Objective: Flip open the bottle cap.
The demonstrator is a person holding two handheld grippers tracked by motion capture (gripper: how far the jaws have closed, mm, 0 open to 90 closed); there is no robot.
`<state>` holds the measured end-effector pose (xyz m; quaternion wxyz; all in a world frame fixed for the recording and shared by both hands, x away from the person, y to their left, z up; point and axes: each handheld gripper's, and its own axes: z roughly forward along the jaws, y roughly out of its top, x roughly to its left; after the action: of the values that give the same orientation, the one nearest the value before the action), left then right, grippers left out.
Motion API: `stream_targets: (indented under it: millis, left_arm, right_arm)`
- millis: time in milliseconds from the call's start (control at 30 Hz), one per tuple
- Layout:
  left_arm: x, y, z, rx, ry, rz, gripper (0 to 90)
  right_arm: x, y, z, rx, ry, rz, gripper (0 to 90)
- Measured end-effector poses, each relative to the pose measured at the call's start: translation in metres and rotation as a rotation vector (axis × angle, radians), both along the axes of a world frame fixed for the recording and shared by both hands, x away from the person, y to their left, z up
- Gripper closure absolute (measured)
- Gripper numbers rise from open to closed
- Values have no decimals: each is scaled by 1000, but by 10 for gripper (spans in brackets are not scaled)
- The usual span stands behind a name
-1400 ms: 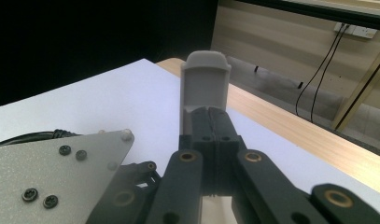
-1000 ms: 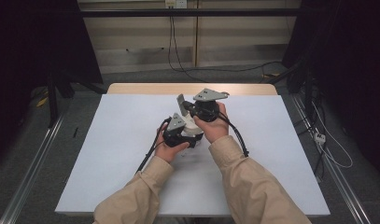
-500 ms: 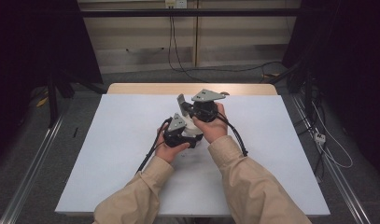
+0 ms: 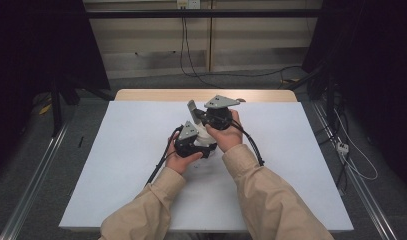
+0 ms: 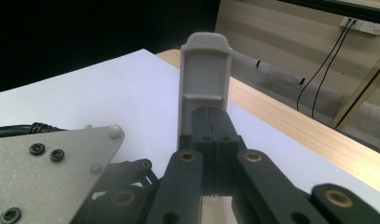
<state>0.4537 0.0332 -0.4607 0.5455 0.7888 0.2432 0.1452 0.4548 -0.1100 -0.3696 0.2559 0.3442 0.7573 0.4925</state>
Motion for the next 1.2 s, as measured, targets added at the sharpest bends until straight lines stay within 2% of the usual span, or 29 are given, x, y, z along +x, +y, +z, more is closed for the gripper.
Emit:
stream_targets:
  millis: [400,433,533,633,800,1000,1200]
  left_arm:
    - [0,0,0,-2,0,-2,187]
    - [0,-1,0,-2,-4,18,187]
    - [0,0,0,6,-14,24,187]
    - [-1,-1,0,2,-8,16,187]
    - [-1,-1,0,2,-7,14,188]
    - [1,1,0,-7,6,10,187]
    - [1,1,-1,-14,11,14,187]
  right_arm:
    - [3,0,-3,9,9,-1,900]
    - [4,1,-4,11,9,-2,900]
    - [5,2,-5,11,12,-3,900]
    - [6,3,-6,12,18,-1,900]
    - [9,4,-10,15,55,0,900]
    - [9,7,-11,-32,66,8,900]
    - [9,6,-10,-44,67,15,900]
